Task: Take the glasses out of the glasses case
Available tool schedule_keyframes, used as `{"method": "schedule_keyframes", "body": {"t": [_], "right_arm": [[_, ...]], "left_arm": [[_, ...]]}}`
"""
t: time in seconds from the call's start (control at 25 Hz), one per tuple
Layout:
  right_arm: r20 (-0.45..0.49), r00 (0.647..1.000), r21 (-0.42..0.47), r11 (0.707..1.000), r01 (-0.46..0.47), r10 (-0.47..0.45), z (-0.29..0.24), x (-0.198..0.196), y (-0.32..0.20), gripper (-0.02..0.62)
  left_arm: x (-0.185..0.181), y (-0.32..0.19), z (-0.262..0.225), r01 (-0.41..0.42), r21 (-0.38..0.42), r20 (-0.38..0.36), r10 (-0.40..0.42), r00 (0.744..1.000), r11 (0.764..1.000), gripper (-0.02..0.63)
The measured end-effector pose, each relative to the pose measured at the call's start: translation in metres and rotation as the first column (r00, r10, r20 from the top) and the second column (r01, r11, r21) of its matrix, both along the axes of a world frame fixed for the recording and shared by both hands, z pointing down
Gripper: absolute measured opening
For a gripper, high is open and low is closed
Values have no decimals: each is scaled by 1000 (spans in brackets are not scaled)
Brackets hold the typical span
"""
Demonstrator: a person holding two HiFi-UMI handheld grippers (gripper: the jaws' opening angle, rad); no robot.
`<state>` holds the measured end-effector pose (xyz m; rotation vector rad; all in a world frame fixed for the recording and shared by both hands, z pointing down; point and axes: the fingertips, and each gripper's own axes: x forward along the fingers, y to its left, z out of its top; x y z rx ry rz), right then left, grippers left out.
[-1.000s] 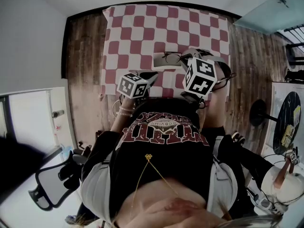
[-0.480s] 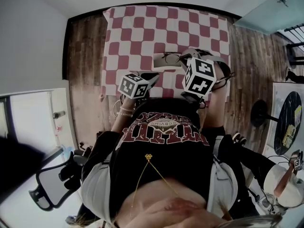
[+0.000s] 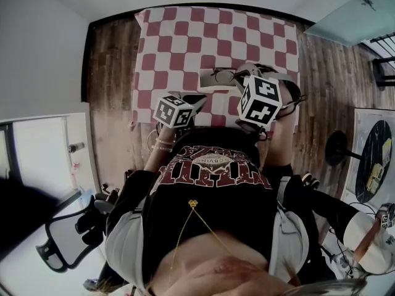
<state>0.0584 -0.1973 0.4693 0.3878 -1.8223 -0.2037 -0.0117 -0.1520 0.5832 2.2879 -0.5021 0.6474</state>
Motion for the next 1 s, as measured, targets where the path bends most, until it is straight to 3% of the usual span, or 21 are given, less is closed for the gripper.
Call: {"method": "schedule_keyframes", "body": {"t": [1.0], "right_arm": [[1, 1000, -17, 1000, -3, 3, 5, 2, -3, 32]], "left_arm": [[0, -2, 4, -7, -18, 2, 7, 1000, 1000, -2]]}}
